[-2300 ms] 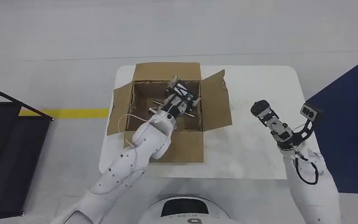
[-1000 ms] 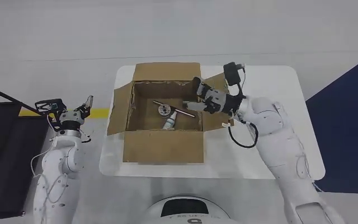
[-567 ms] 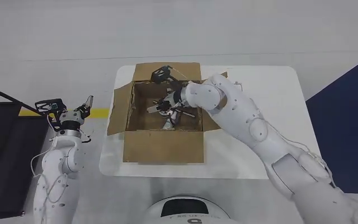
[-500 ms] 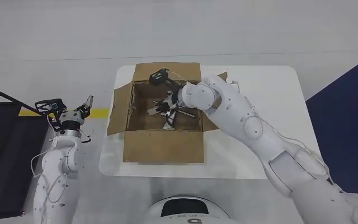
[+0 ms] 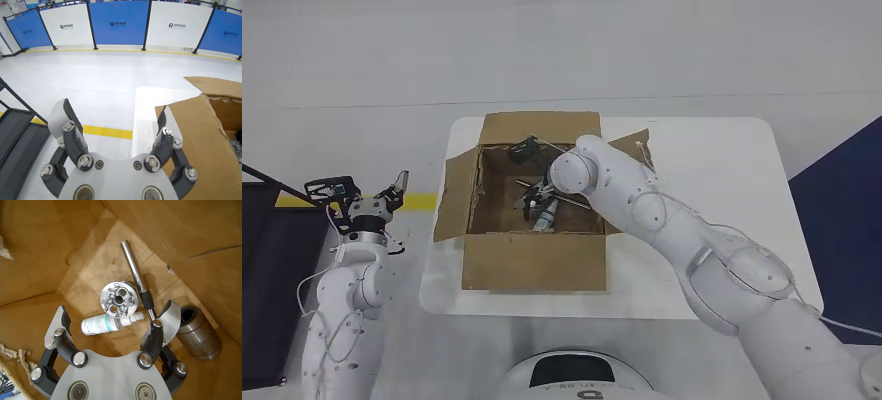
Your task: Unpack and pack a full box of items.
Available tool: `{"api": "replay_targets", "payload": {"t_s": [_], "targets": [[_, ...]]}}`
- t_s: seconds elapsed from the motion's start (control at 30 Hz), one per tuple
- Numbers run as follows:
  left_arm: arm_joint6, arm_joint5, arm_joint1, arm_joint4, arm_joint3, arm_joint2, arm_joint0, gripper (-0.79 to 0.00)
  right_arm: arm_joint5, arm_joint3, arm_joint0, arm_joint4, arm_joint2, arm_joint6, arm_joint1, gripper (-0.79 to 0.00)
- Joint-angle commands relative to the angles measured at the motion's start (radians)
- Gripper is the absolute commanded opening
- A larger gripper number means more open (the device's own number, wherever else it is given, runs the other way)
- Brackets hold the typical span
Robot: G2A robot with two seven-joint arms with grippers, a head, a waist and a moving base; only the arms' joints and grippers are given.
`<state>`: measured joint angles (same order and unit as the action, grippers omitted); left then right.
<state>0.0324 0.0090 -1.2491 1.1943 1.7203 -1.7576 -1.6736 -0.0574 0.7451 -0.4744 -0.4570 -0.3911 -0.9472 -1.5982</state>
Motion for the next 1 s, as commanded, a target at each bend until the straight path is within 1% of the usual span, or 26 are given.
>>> {"api": "replay_targets", "payload": {"t_s": [0.0,0.27,0.43,0.47,0.5,0.57,0.6,0.73,0.97], "targets": [[0.0,0.0,0.0,0.0,0.0,0.0,0.0,0.0,0.003,-0.04,0.009,-0.011,0.017,0.004,-0.025,0.0],[0.0,0.0,0.0,0.0,0.0,0.0,0.0,0.0,0.002,-0.183,0.029,-0.062,0.067,0.046,-0.111,0.0],[0.0,0.0,0.0,0.0,0.0,0.0,0.0,0.0,-0.03,-0.257,0.034,-0.065,0.073,0.067,-0.151,0.0],[0.0,0.0,0.0,0.0,0.0,0.0,0.0,0.0,-0.037,-0.274,0.037,-0.066,0.074,0.071,-0.161,-0.058],[0.0,0.0,0.0,0.0,0.0,0.0,0.0,0.0,-0.04,-0.281,0.038,-0.067,0.074,0.074,-0.166,-0.157],[0.0,0.0,0.0,0.0,0.0,0.0,0.0,0.0,-0.05,-0.301,0.044,-0.073,0.074,0.087,-0.181,-0.416],[0.0,0.0,0.0,0.0,0.0,0.0,0.0,0.0,-0.055,-0.309,0.046,-0.073,0.073,0.091,-0.186,-0.468],[0.0,0.0,0.0,0.0,0.0,0.0,0.0,0.0,-0.062,-0.338,0.053,-0.075,0.067,0.096,-0.204,-0.785],[0.0,0.0,0.0,0.0,0.0,0.0,0.0,0.0,-0.047,-0.362,0.065,-0.089,0.055,0.109,-0.221,-0.785]]}}
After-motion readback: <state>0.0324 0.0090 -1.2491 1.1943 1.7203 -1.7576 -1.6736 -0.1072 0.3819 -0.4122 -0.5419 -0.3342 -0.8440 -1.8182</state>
